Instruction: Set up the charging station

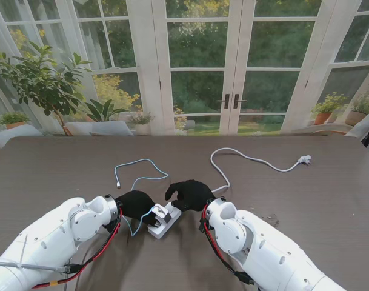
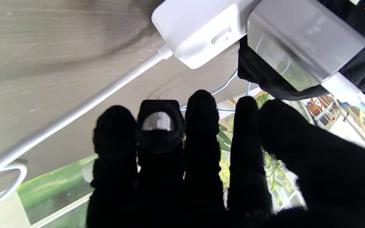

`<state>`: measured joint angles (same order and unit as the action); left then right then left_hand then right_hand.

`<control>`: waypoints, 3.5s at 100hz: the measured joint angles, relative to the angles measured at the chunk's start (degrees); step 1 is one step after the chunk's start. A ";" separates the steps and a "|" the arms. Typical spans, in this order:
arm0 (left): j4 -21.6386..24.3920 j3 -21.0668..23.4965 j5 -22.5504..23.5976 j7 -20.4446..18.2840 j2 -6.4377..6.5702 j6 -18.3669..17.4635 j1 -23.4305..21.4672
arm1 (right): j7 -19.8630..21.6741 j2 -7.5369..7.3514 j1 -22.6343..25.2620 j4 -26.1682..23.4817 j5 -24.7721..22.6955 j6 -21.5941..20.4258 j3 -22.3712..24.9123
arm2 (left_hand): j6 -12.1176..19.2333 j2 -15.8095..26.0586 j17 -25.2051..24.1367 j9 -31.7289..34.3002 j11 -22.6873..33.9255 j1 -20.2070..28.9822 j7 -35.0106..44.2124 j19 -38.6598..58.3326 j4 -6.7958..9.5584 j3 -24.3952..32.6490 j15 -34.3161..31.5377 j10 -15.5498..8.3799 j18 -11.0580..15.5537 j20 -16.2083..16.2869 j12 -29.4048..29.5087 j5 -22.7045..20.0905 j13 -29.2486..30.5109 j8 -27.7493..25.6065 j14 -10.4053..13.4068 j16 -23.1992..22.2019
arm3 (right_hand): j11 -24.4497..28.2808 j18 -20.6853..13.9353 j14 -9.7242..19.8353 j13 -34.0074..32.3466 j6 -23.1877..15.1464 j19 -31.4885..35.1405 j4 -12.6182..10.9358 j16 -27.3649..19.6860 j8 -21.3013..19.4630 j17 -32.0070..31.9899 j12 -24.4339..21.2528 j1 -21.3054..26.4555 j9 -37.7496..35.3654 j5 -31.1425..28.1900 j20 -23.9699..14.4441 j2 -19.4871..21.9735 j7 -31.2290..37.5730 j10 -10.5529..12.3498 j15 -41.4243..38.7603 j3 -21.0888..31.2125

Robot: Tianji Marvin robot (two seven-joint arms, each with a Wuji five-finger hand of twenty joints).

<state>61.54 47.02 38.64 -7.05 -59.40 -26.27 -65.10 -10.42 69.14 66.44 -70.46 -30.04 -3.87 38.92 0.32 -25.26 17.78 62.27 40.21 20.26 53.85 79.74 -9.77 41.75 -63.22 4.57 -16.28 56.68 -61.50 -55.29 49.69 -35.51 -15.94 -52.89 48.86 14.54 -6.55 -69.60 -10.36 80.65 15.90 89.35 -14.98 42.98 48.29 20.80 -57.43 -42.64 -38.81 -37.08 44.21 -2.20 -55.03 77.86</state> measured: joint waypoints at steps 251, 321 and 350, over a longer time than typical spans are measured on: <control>10.77 10.55 6.95 -7.54 2.01 0.22 -9.04 | 6.06 -4.01 -8.09 0.53 -12.74 -3.49 -11.50 | 1.83 0.24 -0.08 -0.71 -4.62 0.66 -1.99 -0.57 -3.86 1.55 10.02 -0.49 0.58 -3.40 3.81 1.97 -1.06 4.45 1.76 2.02 | 9.91 -4.62 4.39 -3.57 -9.71 10.52 6.10 -0.01 0.74 4.18 16.49 11.19 -10.79 -1.23 -3.56 -8.62 -4.92 3.06 -29.88 4.98; 16.10 16.96 10.48 -8.62 2.29 2.57 -13.56 | 7.42 -4.24 -4.39 -0.50 -10.76 -3.33 -7.39 | -3.16 -0.21 -6.46 -6.24 -17.98 1.83 -34.98 -18.44 0.73 1.80 29.14 -0.40 0.60 -14.96 23.99 6.54 -9.90 11.12 -0.06 14.58 | 3.55 -5.35 4.82 -3.57 -10.61 10.66 -1.22 -0.01 -0.95 2.67 10.75 -1.59 -7.69 4.73 -3.59 -1.54 -4.01 3.96 -23.39 4.44; 16.10 17.75 10.45 -8.28 2.25 3.25 -13.97 | 7.74 -4.08 -0.64 -2.52 -8.34 -1.76 -3.97 | -3.67 -0.21 -6.52 -7.27 -19.60 1.83 -35.61 -18.87 0.76 1.80 30.77 -0.20 0.55 -15.61 26.09 6.53 -10.29 11.15 0.04 16.14 | 2.00 -4.54 4.07 -3.57 -2.14 10.66 -8.51 -0.01 -2.96 1.56 5.63 -8.10 -5.82 6.61 -3.59 6.39 -4.10 3.65 -17.87 0.91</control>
<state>77.63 64.77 49.09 -15.33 -57.15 -23.02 -79.07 -2.68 65.06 65.80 -72.98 -38.38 -5.62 34.95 -3.35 -25.47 11.26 54.99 20.61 22.09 18.24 60.87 -9.01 43.55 -32.44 4.37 -15.73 41.06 -35.41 -48.75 39.40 -24.36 -15.90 -36.75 50.86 10.00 -2.48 -73.17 -12.51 91.30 7.39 89.34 -17.94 44.54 53.92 12.69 -63.25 -36.04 -42.40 -30.69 40.11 1.44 -72.90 78.77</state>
